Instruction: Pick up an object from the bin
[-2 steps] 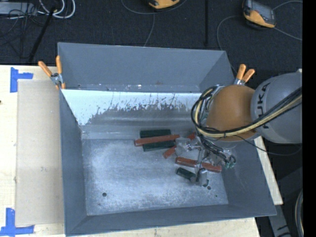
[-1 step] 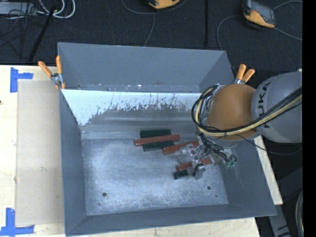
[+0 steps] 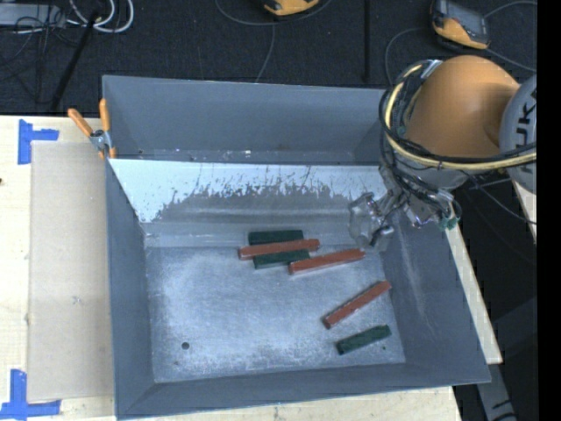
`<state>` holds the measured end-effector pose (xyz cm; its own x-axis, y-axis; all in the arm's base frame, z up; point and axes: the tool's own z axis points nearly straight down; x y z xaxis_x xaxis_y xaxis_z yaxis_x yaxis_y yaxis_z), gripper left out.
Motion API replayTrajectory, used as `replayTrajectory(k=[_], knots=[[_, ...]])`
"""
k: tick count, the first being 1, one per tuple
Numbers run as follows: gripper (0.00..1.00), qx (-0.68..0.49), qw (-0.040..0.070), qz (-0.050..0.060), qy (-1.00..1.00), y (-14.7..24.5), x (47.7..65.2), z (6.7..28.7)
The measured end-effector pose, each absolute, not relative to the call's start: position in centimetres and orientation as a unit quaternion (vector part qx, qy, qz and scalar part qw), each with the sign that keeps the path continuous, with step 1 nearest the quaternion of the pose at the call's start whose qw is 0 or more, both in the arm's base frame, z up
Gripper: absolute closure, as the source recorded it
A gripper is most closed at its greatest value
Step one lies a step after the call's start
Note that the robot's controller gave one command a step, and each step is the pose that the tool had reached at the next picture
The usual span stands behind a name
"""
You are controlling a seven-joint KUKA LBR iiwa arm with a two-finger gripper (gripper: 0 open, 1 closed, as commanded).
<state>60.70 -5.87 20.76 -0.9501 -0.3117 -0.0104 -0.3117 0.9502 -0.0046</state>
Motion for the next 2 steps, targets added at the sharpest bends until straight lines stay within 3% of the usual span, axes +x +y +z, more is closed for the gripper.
replayTrajectory(k=[1, 2], knots=[[0.0, -0.157, 0.001, 0.0, 0.988, -5.9, 60.5, 20.3], [0.0, -0.304, 0.001, 0.0, 0.953, -5.7, 59.0, 6.9]])
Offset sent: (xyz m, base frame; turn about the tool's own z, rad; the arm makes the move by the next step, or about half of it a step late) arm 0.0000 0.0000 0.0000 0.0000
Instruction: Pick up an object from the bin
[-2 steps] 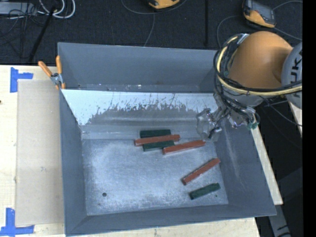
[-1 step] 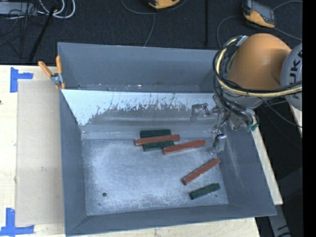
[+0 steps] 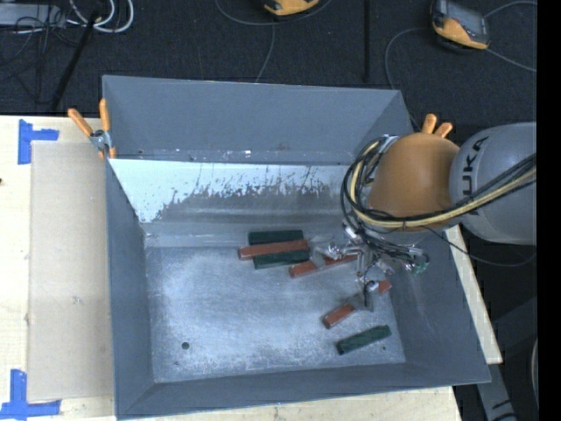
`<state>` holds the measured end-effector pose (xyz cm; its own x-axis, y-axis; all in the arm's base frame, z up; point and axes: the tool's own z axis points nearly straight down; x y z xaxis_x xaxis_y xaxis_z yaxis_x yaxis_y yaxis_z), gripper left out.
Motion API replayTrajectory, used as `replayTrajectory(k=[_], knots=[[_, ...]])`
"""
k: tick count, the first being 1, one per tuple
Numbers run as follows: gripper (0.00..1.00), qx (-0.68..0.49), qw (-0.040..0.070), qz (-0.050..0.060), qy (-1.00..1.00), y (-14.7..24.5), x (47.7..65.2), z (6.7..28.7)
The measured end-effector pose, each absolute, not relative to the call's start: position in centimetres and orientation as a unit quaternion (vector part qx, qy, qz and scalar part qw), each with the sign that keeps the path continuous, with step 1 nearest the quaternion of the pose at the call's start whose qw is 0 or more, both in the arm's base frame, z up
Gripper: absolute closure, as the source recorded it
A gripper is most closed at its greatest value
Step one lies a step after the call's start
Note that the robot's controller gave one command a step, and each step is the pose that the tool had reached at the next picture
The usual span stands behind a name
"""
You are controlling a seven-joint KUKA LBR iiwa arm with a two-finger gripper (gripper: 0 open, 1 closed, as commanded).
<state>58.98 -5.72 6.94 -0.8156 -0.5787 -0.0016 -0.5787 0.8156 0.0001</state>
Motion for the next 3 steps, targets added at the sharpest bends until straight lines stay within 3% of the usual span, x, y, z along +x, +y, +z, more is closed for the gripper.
replayTrajectory(k=[1, 2, 3], knots=[[1.0, -0.303, 0.001, -0.001, 0.953, -5.8, 59.3, 7.7], [1.0, -0.334, 0.005, 0.0, 0.943, -1.7, 61.1, 14.1], [0.0, -0.332, 0.001, 0.001, 0.943, -1.8, 60.9, 13.6]])
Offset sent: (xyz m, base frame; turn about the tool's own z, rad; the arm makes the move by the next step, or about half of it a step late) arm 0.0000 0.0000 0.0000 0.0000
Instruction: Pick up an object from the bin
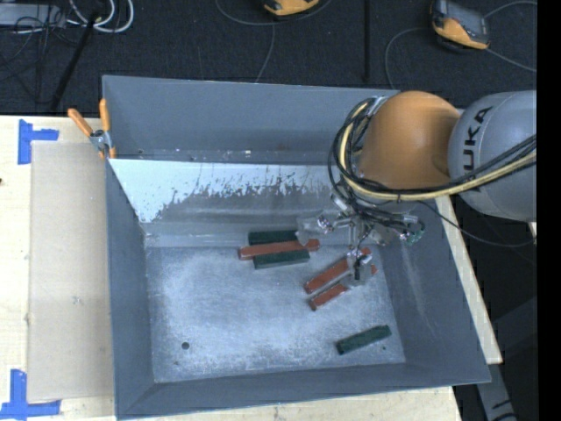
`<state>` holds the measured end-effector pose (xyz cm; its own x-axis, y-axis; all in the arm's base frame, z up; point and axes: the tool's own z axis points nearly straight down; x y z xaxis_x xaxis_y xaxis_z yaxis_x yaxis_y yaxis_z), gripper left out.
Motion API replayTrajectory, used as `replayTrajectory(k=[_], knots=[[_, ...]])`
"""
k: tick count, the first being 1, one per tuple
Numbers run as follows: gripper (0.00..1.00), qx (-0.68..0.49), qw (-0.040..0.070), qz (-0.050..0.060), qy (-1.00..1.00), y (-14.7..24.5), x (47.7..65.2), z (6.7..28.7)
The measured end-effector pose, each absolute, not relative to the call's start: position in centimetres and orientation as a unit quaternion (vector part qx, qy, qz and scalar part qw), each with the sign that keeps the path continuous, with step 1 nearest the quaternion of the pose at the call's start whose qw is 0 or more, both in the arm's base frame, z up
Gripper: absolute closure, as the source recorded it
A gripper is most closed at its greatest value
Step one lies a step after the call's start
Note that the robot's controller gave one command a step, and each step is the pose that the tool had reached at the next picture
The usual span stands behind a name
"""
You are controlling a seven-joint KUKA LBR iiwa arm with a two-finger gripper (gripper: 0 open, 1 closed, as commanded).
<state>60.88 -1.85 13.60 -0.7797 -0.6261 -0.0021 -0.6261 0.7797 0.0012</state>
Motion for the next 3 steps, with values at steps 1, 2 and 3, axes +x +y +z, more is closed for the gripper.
replayTrajectory(k=[1, 2, 3], knots=[[0.0, -0.494, -0.002, 0.001, 0.869, -2.2, 59.2, 6.9], [1.0, -0.492, 0.001, 0.001, 0.871, -2.1, 59.4, 7.2], [1.0, -0.507, 0.004, -0.001, 0.862, 2.3, 58.1, 24.6]])
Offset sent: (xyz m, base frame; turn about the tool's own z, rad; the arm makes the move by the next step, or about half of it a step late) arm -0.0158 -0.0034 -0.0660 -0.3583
